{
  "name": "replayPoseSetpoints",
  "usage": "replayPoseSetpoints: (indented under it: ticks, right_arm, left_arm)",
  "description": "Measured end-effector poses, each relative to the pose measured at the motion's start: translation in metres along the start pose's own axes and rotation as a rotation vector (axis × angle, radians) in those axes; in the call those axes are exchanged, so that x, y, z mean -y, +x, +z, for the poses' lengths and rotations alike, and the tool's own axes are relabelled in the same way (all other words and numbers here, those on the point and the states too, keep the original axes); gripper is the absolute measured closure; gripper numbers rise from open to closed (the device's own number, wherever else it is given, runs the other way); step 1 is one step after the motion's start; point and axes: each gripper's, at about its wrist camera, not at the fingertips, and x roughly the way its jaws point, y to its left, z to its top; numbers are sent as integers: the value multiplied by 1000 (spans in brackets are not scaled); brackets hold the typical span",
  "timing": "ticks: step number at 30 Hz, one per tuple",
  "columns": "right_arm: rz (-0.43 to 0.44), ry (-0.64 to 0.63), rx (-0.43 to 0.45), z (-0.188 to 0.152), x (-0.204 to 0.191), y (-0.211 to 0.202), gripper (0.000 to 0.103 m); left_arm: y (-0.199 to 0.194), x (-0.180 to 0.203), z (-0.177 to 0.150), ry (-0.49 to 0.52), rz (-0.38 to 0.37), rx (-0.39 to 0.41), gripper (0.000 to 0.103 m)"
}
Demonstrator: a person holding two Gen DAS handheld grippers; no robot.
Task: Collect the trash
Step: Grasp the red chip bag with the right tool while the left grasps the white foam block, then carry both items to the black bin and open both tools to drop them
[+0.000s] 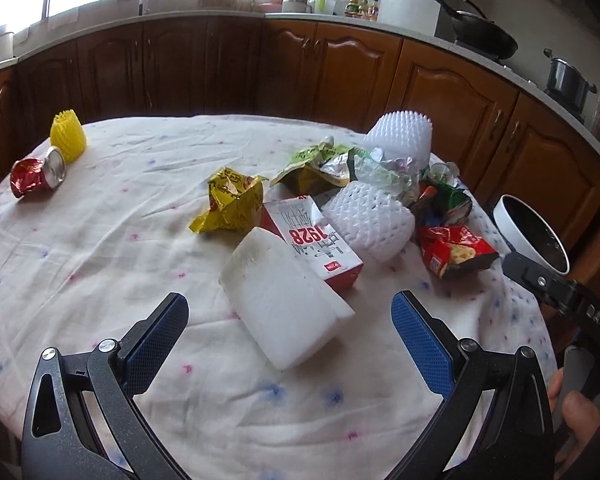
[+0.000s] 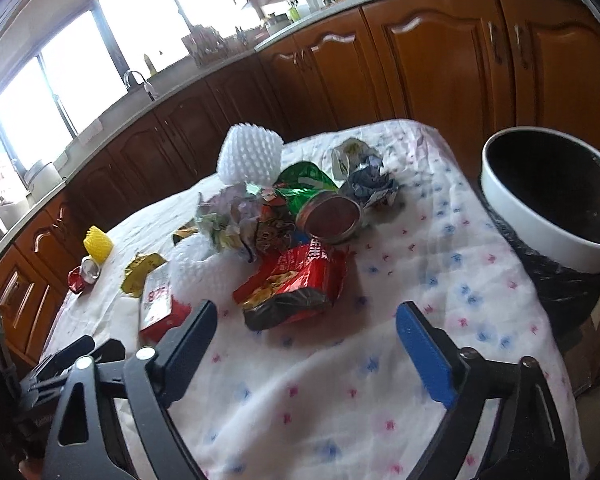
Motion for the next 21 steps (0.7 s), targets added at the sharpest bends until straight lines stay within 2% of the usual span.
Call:
replayPoseSetpoints:
  ticks: [3, 4, 5, 6, 8, 12, 17, 19, 21]
  right_arm:
    - [6, 25, -37, 4, 4, 16, 29]
    - [4, 28, -48, 5, 6, 21, 31]
    - [1, 30, -58, 7, 7, 26, 41]
    - [5, 34, -73, 7, 9, 31, 59]
    - [25, 47, -95, 6, 12, 37, 80]
    - [46, 32, -72, 3, 11, 29, 88]
    - [73, 22, -42, 0, 9, 8, 90]
    - [79, 29, -29, 0, 13, -1, 90]
    - [81, 35, -18, 0, 15, -7, 90]
  left_arm:
    - [10, 0, 1, 10, 8, -19, 3]
    - [14, -2, 2, 8, 8, -30, 8]
    - [17, -3, 2, 5, 7, -40, 13]
    - [21, -5, 2, 1, 3, -53, 16]
    - [28, -9, 1, -8, -13, -83, 33]
    - [25, -9, -2, 5, -40, -79, 43]
    - [9, -7, -4, 22, -53, -60, 64]
    - [0, -5, -3, 19, -80, -50, 69]
    - [-8, 2, 0, 28, -97, -31, 70]
